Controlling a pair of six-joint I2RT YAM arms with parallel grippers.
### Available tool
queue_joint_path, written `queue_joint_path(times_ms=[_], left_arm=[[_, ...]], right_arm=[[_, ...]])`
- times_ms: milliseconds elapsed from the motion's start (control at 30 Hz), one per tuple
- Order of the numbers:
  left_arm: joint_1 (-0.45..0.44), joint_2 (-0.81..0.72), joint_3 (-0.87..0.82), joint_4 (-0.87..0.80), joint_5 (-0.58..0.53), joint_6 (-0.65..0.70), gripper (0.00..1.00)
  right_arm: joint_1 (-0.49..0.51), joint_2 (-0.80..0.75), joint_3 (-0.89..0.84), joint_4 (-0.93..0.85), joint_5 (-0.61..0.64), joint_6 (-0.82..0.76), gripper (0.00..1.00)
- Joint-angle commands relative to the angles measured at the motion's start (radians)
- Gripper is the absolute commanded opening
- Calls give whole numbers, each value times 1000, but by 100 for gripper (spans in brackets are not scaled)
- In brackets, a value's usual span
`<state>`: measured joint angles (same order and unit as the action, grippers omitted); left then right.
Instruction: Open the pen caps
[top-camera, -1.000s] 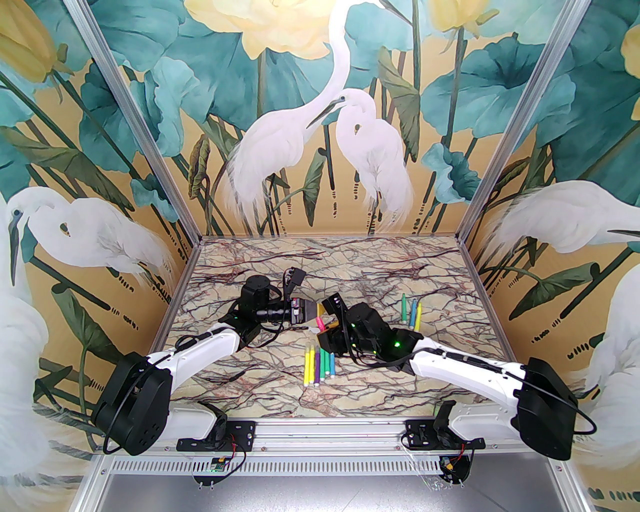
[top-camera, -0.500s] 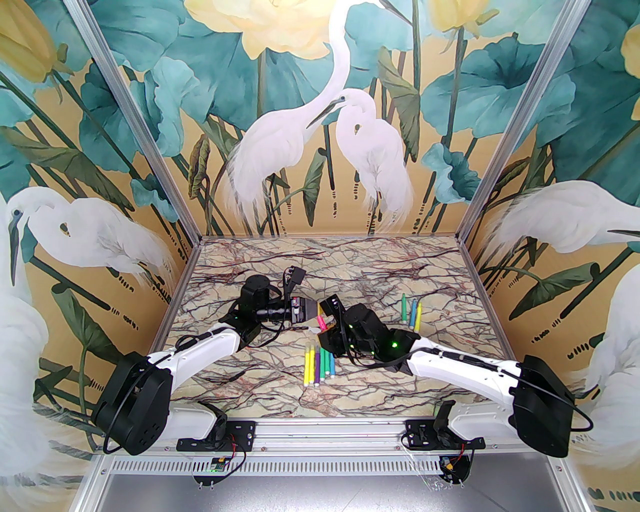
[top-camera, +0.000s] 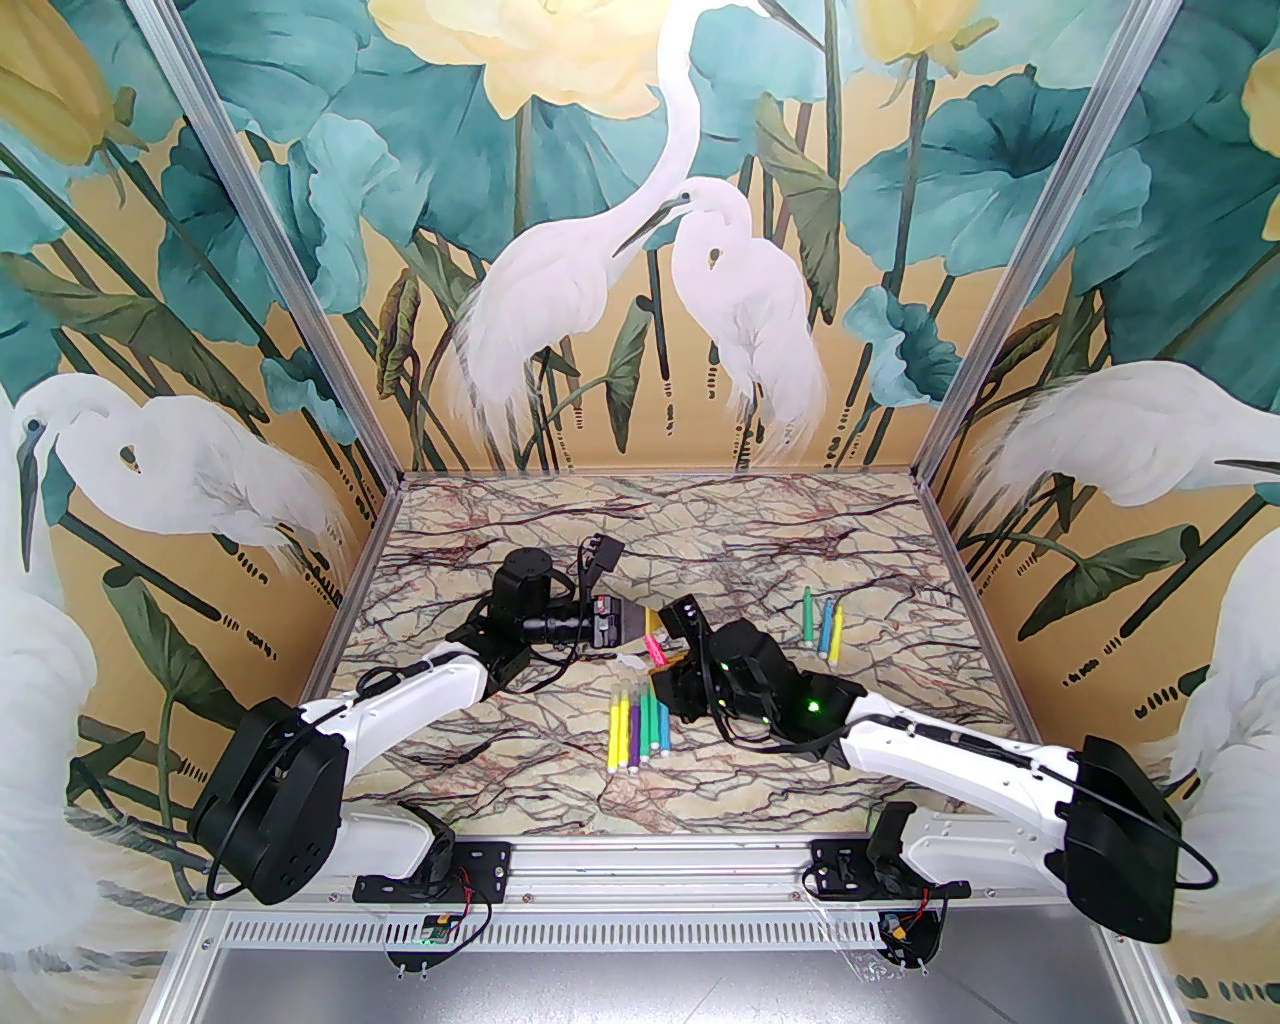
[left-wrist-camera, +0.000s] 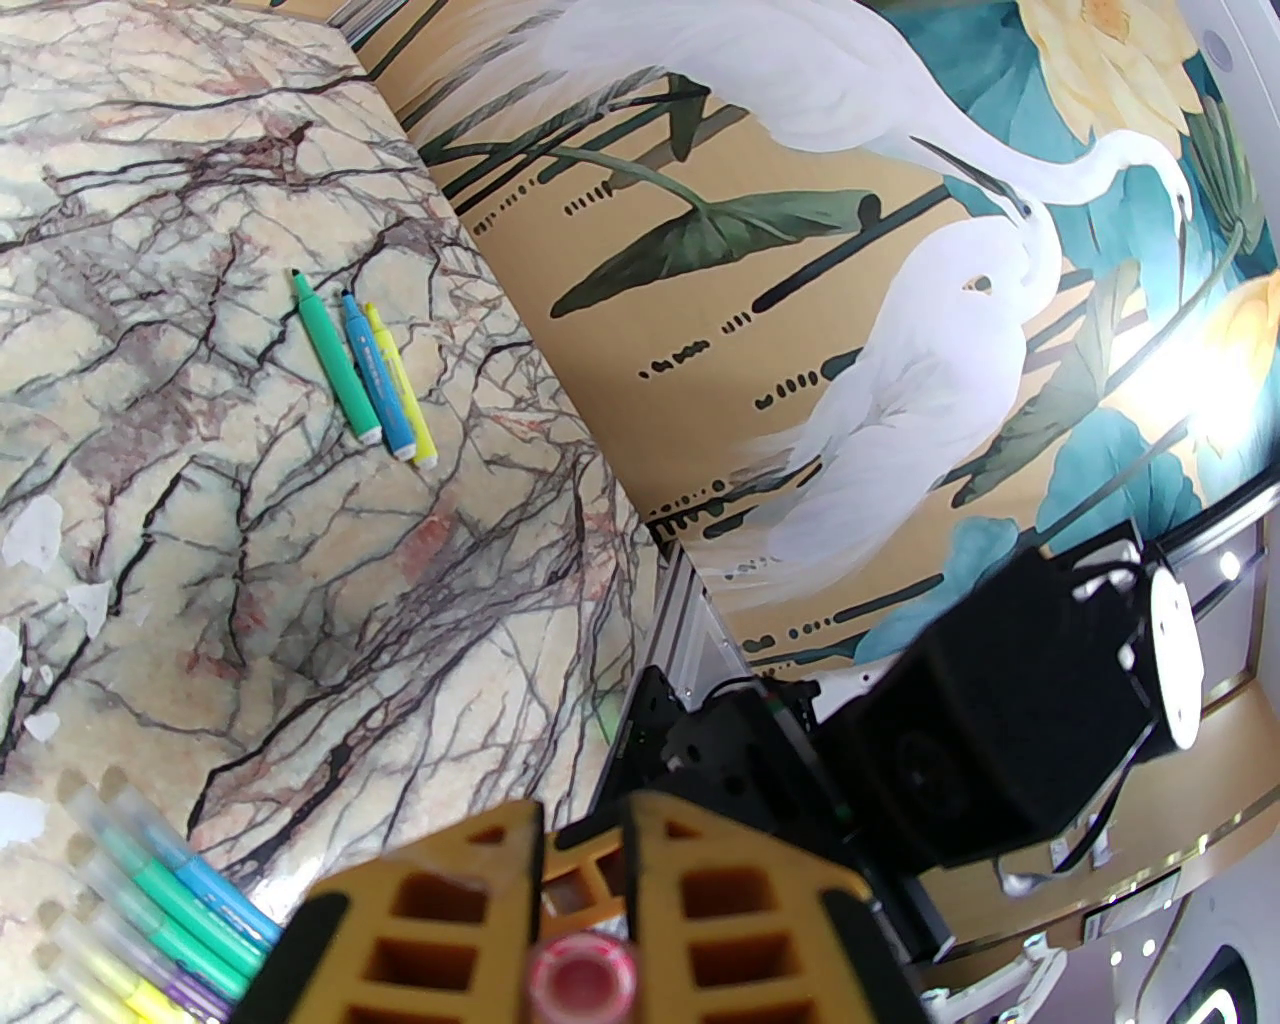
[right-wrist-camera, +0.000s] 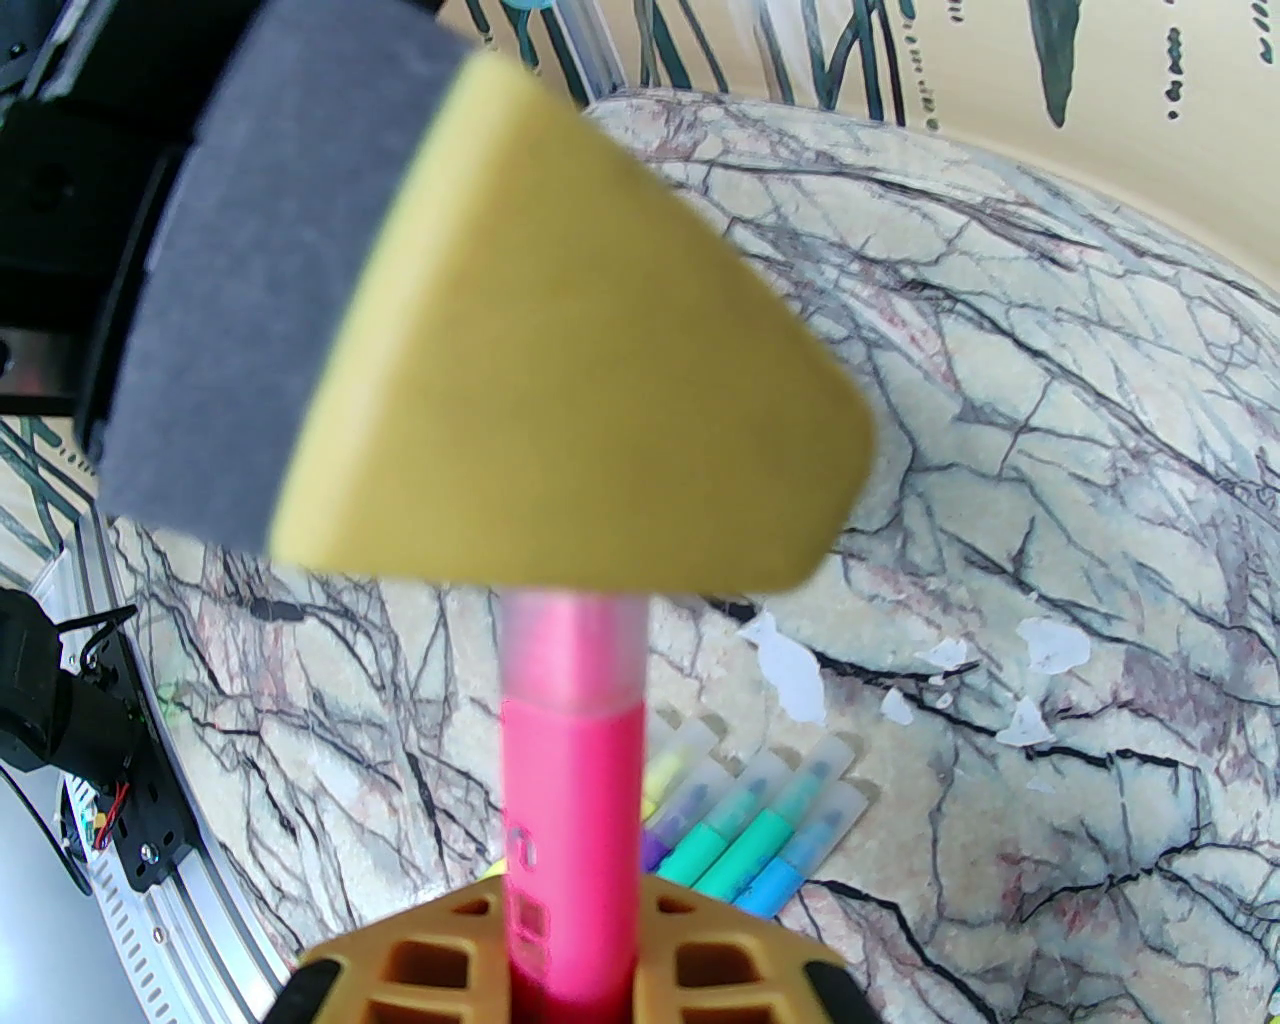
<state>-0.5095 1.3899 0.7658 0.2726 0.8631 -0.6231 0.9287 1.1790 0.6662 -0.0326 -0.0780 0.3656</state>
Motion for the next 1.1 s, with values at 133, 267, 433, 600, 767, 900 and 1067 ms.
queue_joint_path(times_ms=[133, 267, 433, 600, 767, 900, 1067], left_arm=[[82, 42, 47, 4, -131, -46, 0], [102, 60, 45, 35, -113, -74, 0], [114, 69, 50, 34, -112, -79, 0], [129, 69, 49, 25, -119, -81, 0], [144, 64, 52, 7, -131, -81, 0], [148, 60, 64, -35, -144, -66, 0], [148, 44, 104, -238, -251, 36, 0]], right_arm=[[-2, -33, -71, -114, 20, 18, 2], [-2, -33, -80, -114, 23, 15, 1], [-3, -38, -92, -116, 30, 11, 1], [-2, -45, -103, -124, 40, 13, 1], [-2, -63, -118, -127, 50, 15, 1], [-2, -81, -126, -132, 69, 17, 1], [-4, -110, -137, -141, 133, 31, 1]])
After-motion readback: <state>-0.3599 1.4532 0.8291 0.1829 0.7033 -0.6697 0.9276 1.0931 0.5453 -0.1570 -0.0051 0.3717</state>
